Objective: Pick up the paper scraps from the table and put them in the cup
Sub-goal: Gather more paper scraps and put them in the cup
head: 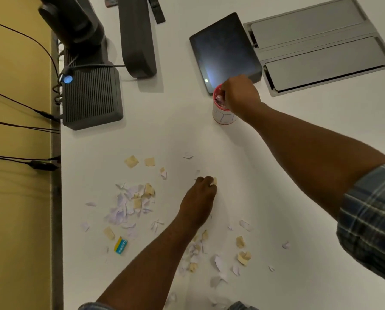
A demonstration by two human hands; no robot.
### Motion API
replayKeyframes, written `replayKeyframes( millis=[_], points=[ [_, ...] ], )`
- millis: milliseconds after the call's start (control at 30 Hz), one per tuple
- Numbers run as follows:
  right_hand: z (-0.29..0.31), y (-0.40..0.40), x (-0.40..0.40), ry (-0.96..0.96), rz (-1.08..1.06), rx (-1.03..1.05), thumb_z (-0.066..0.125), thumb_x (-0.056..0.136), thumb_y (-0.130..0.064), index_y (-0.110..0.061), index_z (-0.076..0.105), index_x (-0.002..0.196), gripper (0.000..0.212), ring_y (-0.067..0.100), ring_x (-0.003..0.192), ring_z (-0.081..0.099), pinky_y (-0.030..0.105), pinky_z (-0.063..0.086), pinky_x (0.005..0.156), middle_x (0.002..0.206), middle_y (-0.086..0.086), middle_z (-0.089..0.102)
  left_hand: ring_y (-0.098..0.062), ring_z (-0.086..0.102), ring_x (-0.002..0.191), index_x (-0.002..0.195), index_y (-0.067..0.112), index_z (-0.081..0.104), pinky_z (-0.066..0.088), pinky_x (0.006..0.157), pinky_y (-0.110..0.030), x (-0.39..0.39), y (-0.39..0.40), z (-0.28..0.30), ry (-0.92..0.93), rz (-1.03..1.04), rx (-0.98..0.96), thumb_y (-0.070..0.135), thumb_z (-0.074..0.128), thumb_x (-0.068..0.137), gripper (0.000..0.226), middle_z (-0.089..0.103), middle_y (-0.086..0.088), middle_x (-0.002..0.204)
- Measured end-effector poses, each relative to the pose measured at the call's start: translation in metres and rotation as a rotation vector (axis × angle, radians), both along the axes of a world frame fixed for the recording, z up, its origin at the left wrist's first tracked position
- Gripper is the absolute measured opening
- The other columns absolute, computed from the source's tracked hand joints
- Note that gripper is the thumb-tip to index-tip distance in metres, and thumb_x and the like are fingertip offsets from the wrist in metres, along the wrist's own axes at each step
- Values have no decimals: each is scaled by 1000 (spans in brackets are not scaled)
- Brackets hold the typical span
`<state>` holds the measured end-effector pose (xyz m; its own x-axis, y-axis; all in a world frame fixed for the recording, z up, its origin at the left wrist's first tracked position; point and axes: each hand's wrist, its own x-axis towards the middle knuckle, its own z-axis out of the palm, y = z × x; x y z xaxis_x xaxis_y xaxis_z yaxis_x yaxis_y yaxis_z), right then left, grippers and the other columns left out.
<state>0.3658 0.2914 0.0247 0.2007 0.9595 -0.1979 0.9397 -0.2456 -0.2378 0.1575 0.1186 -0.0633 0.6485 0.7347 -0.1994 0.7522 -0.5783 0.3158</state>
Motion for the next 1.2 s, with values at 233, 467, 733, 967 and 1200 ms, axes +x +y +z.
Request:
replayKeyframes(
  millis=[233,467,733,967,1200],
  points=[
    [-2,17,-12,-106,-5,-176,56,91,-4,7,58,110,23,36,97,62,34,46,76,107,22,62,-21,58,92,87,4,67,55,66,-25,-11,-10,-8,-60,79,-37,-7,63,78,15,63,-8,106],
    [19,24,-10,-163,117,-308,59,90,-13,2,56,120,34,32,103,59,35,49,84,109,17,61,-19,57,86,83,4,68,55,63,-29,-10,-9,-4,-66,94,-61,-8,64,77,14,62,-7,96],
    [44,18,13,-192,173,-249,66,87,-14,-8,59,125,39,27,96,60,32,49,84,111,14,63,-18,57,85,87,4,70,55,63,-28,-9,-10,-3,-75,105,-61,-5,68,77,14,61,-6,95],
    [31,-2,2,-218,373,-324,52,90,-5,-2,57,125,36,30,106,59,34,50,89,119,16,62,-17,57,82,86,4,70,56,63,-26,-8,-9,-3,-86,114,-69,-4,69,77,12,62,-6,92],
    [30,11,-9,-233,378,-495,44,94,-2,1,48,134,40,33,123,49,33,43,96,133,18,52,-18,57,84,88,3,71,56,65,-28,-8,-8,-4,-93,99,-56,-4,67,79,12,63,-7,92]
  ],
)
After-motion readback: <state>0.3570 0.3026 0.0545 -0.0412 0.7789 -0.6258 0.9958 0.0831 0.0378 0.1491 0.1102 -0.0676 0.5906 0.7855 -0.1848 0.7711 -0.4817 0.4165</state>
